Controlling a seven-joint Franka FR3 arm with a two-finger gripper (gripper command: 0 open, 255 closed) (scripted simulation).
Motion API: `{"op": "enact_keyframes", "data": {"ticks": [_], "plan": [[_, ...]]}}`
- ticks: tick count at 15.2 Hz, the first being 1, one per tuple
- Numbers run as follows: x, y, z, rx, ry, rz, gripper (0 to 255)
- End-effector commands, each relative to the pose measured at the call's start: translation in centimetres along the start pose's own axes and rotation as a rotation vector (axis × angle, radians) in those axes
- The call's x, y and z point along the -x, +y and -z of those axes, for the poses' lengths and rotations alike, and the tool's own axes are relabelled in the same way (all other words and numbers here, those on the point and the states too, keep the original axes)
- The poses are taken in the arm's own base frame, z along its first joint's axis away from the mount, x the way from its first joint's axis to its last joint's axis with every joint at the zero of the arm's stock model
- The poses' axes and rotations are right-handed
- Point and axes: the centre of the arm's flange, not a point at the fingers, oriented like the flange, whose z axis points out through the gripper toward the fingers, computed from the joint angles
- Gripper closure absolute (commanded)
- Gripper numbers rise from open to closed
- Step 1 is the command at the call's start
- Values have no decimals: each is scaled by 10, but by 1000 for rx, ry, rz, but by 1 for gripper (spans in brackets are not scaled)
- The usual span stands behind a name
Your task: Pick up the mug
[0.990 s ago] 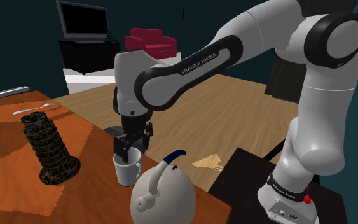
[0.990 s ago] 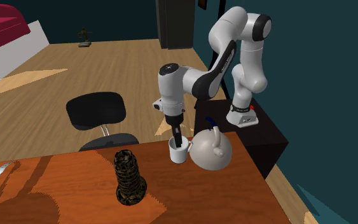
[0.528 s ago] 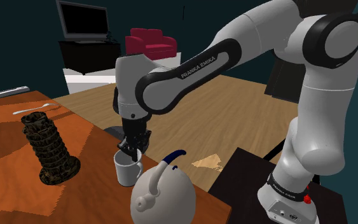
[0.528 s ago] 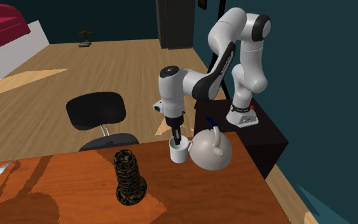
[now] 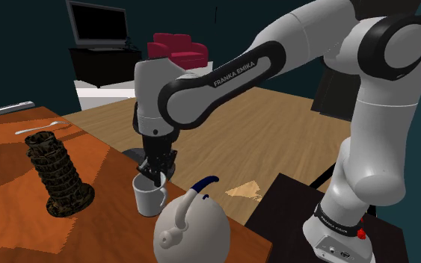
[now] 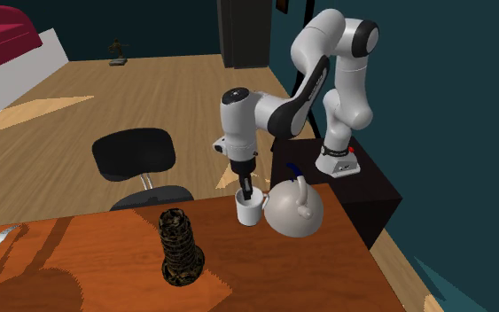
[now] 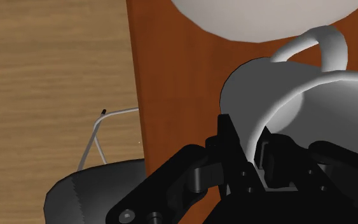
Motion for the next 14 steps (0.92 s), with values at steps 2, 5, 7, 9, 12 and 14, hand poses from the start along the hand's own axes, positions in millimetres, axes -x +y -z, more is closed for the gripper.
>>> {"op": "enact_keyframes", "data": {"ticks": [2,5,7,9,12,14], "plan": [[1,0,15,0,0,0,255],[2,-1,31,0,0,0,255],[3,-2,42,0,0,0,255],[4,-2,52,0,0,0,255],[5,-3,68,0,0,0,255],[5,-3,69,0,0,0,255]]}}
